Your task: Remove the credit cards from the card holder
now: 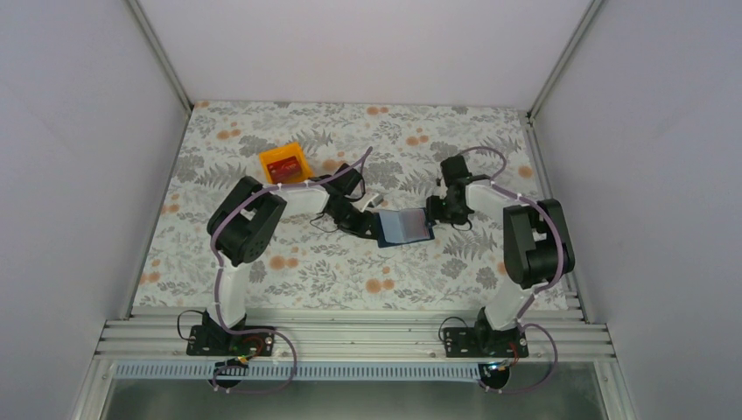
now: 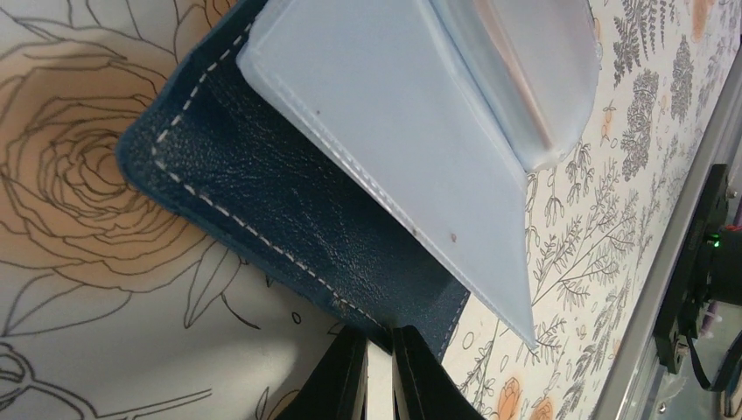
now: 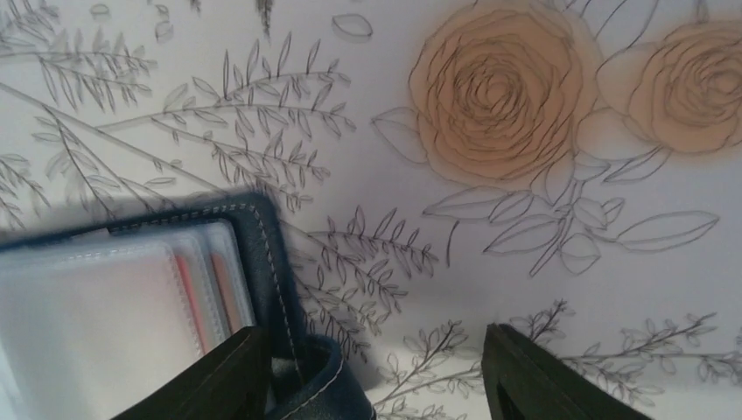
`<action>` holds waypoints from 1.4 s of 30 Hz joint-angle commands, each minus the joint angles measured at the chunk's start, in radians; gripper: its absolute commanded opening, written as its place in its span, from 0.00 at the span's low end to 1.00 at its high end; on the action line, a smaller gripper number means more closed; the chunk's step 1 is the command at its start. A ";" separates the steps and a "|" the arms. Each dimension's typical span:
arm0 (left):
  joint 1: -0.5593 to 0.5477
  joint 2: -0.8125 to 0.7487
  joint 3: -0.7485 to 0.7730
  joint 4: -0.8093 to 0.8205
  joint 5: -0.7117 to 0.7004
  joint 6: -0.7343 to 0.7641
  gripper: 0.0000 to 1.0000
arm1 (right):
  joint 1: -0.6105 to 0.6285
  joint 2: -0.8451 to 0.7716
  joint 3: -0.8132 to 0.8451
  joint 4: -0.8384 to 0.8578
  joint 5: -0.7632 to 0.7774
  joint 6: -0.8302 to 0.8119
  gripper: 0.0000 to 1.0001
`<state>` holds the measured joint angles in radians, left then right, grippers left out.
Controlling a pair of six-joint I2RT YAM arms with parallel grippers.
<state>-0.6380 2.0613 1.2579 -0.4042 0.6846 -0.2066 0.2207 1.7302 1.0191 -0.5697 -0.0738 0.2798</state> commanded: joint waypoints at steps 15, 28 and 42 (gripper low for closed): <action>-0.002 0.064 0.012 -0.031 -0.073 0.024 0.11 | 0.108 0.053 -0.091 0.088 -0.211 -0.020 0.70; 0.019 0.062 0.069 -0.072 -0.049 0.058 0.14 | 0.108 0.084 -0.134 0.132 -0.225 0.004 0.74; 0.033 -0.004 0.034 -0.013 0.091 0.006 0.67 | 0.114 0.109 -0.167 0.189 -0.264 0.039 0.71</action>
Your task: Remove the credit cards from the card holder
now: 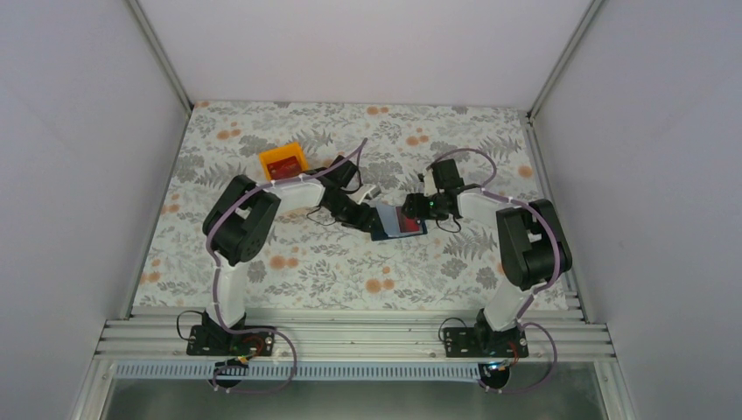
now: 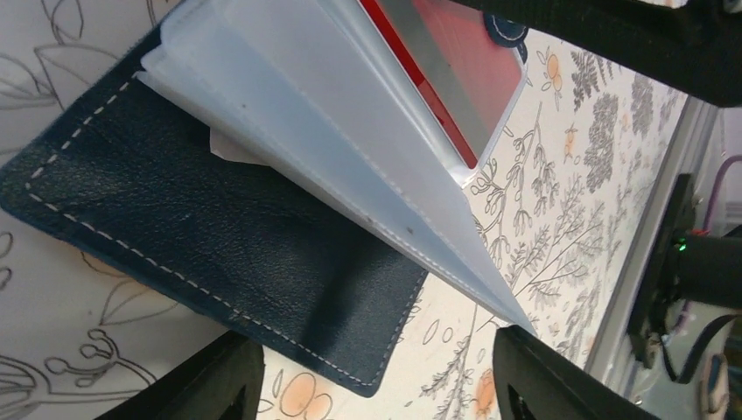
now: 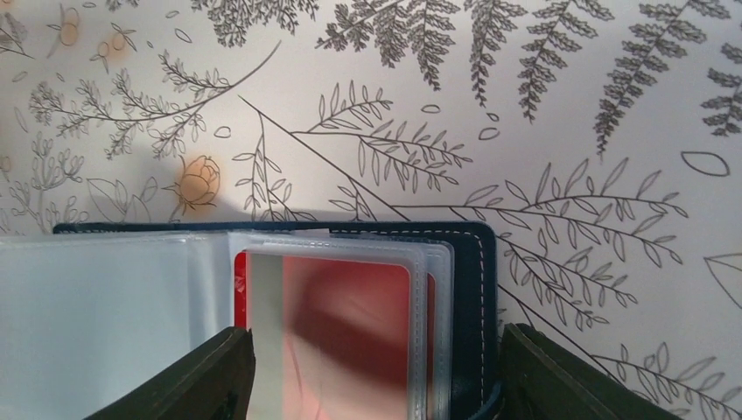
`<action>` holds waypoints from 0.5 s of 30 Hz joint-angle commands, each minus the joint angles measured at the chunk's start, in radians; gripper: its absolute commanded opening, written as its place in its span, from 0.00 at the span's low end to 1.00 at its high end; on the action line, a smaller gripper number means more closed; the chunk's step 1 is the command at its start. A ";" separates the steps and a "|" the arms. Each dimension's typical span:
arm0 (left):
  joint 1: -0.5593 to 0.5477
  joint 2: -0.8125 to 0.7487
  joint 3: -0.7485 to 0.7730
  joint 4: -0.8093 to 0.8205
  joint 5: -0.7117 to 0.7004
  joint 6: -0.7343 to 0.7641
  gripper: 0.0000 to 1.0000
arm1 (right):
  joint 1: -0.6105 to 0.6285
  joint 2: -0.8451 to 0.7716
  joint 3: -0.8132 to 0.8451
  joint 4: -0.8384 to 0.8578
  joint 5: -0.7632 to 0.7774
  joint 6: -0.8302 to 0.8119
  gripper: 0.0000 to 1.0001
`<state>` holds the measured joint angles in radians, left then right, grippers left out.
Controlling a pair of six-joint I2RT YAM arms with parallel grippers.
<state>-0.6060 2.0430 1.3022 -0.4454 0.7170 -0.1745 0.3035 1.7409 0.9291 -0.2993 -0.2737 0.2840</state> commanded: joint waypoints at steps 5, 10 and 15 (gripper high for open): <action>0.008 0.006 -0.039 0.095 0.157 -0.081 0.79 | 0.036 0.082 -0.093 -0.077 -0.058 0.040 0.71; 0.009 0.014 -0.079 0.161 0.216 -0.130 0.83 | 0.043 0.096 -0.082 -0.075 -0.068 0.040 0.71; 0.010 0.019 -0.067 0.190 0.228 -0.144 0.83 | 0.068 0.091 -0.078 -0.069 -0.080 0.049 0.68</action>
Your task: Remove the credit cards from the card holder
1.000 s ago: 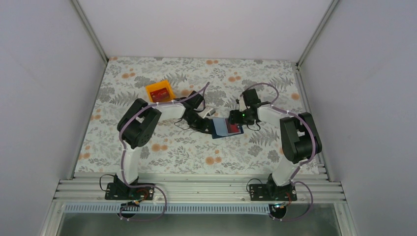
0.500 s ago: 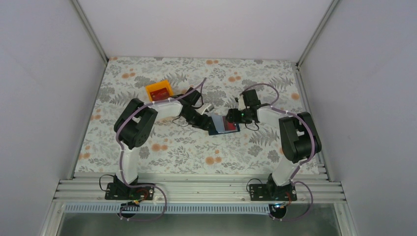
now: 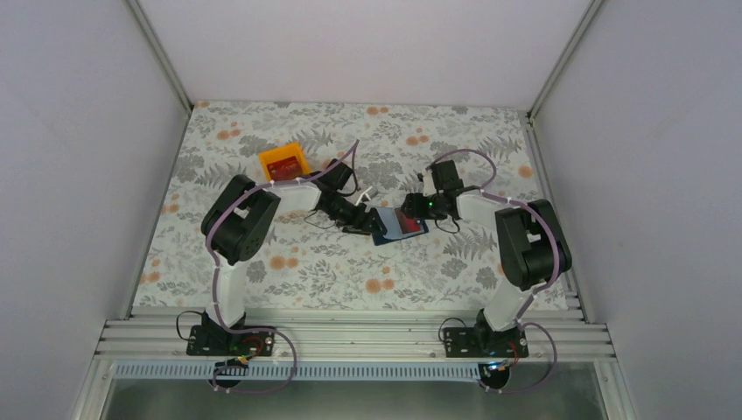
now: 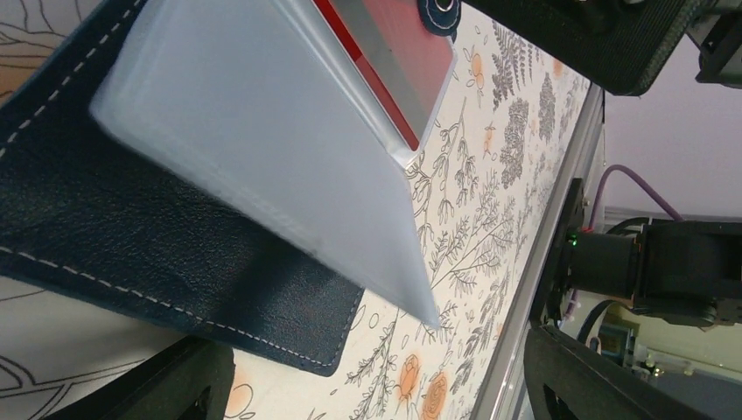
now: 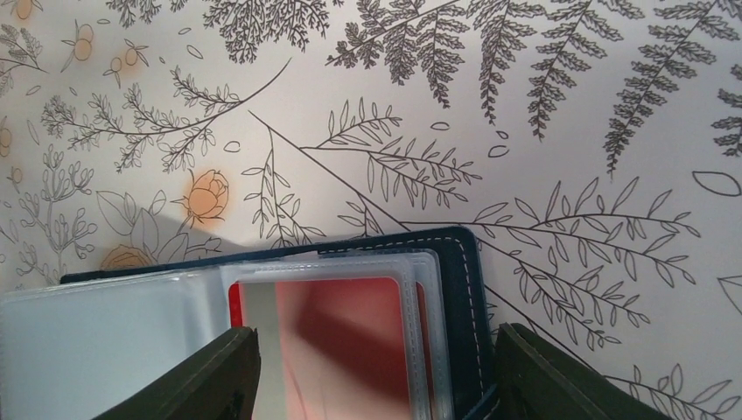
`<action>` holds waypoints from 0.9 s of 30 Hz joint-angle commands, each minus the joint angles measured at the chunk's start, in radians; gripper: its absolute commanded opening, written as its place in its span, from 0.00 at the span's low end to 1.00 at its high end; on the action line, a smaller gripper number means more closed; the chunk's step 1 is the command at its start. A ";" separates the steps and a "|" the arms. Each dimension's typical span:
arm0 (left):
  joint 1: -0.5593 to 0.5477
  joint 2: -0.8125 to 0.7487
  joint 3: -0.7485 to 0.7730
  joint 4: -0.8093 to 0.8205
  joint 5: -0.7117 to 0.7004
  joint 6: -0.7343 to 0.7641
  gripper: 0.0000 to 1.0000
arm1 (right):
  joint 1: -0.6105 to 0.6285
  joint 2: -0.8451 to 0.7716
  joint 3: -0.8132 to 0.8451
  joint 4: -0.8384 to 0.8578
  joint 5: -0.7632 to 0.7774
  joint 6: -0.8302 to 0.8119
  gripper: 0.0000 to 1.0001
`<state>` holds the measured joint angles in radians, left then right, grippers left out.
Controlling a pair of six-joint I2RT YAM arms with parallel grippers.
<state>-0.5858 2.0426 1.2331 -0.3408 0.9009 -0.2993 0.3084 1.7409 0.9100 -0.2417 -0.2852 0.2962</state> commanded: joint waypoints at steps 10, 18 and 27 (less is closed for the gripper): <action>0.057 0.066 0.044 0.087 -0.035 -0.005 0.77 | 0.126 0.053 -0.033 -0.155 -0.094 0.053 0.67; 0.059 0.032 0.011 0.143 0.021 -0.021 0.80 | 0.158 0.055 -0.016 -0.173 -0.065 0.051 0.74; 0.044 -0.038 -0.028 0.195 0.073 -0.048 0.87 | 0.160 0.051 -0.018 -0.126 -0.167 0.063 0.79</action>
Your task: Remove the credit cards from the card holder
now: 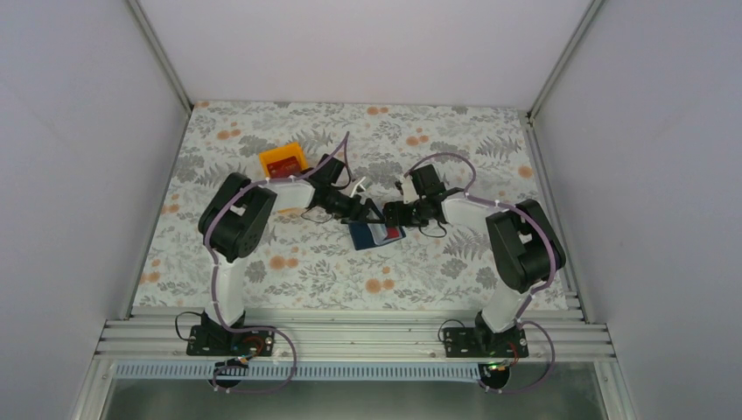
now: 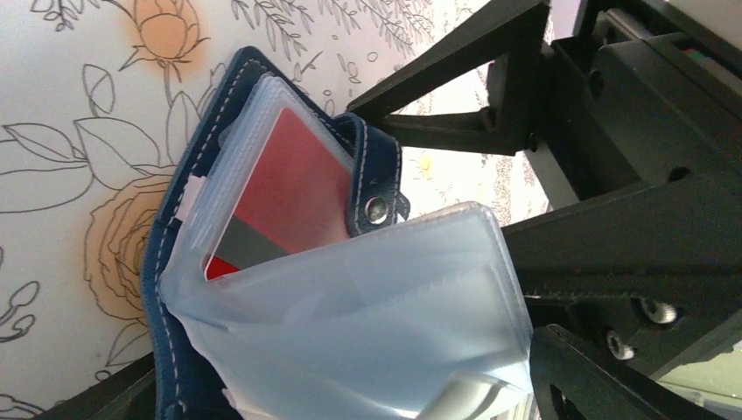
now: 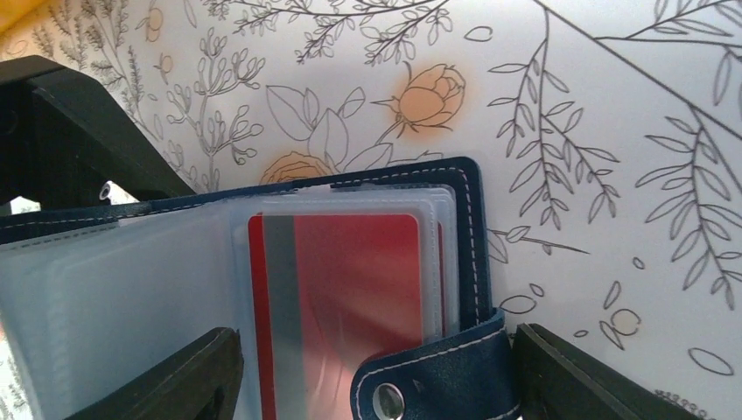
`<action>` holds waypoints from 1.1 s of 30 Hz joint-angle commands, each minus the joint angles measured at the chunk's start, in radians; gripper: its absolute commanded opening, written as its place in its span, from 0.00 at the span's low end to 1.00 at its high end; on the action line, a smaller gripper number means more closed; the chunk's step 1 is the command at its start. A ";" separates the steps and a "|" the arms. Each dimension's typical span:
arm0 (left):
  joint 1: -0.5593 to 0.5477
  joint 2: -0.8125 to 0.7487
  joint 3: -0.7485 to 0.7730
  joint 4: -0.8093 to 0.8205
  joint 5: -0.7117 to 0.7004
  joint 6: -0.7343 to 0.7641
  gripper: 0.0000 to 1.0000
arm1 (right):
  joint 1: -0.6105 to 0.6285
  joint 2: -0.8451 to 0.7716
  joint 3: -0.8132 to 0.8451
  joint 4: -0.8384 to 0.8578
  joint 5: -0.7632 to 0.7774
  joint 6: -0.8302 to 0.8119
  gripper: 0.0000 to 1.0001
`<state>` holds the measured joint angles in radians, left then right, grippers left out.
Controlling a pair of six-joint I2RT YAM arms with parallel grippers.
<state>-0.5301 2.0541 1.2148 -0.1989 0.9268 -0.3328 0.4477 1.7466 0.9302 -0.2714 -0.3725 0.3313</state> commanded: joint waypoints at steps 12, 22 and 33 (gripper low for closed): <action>-0.002 -0.061 -0.033 0.058 0.068 -0.035 0.81 | 0.022 0.025 -0.071 -0.022 -0.250 0.036 0.88; 0.022 -0.077 -0.063 0.016 -0.006 -0.010 0.52 | 0.017 0.041 -0.036 -0.047 -0.218 0.054 0.88; 0.031 -0.084 -0.055 -0.020 -0.018 0.027 0.06 | -0.026 0.028 -0.033 -0.071 -0.175 0.022 0.87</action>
<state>-0.5014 1.9839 1.1545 -0.2325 0.9478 -0.3416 0.4374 1.7473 0.9146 -0.2443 -0.5381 0.3759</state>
